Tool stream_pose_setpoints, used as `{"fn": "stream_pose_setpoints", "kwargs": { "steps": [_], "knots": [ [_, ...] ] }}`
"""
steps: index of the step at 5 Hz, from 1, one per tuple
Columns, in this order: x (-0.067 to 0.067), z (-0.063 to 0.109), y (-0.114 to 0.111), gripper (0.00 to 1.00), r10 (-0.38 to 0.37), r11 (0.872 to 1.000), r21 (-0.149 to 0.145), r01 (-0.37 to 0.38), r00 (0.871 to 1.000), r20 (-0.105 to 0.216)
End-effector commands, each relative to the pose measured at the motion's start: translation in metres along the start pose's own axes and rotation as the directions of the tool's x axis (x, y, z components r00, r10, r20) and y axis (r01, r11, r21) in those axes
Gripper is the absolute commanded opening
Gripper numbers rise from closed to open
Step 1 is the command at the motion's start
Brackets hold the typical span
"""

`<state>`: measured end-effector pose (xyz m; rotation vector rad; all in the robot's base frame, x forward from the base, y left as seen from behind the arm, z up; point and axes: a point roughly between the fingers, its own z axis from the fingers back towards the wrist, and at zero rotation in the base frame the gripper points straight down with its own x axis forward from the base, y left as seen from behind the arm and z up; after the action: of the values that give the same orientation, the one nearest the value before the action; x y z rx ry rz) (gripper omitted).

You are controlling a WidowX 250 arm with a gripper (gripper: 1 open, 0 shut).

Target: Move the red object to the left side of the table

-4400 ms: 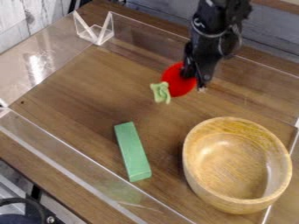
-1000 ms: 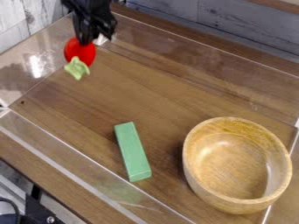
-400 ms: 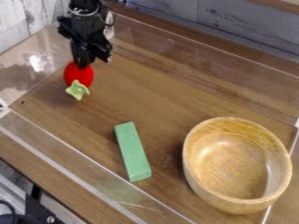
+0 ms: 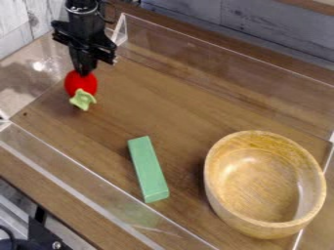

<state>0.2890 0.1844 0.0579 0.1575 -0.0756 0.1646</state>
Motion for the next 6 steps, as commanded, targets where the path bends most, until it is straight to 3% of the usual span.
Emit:
{"fn": "stream_pose_setpoints", "kwargs": {
  "steps": [1,2,3,5,6],
  "knots": [
    [0.010,0.010,0.008,0.00,0.022,1.000,-0.018,-0.022,0.999,0.043],
    [0.009,0.011,-0.005,0.00,0.088,0.995,-0.051,-0.087,0.996,0.020],
    [0.009,0.013,-0.018,1.00,0.150,0.986,-0.076,-0.150,0.989,-0.003],
    [0.017,0.010,-0.027,1.00,0.079,0.988,-0.129,-0.080,0.997,-0.020],
    [0.012,0.001,-0.023,1.00,0.125,0.983,-0.128,-0.129,0.991,-0.037]
  ]
}}
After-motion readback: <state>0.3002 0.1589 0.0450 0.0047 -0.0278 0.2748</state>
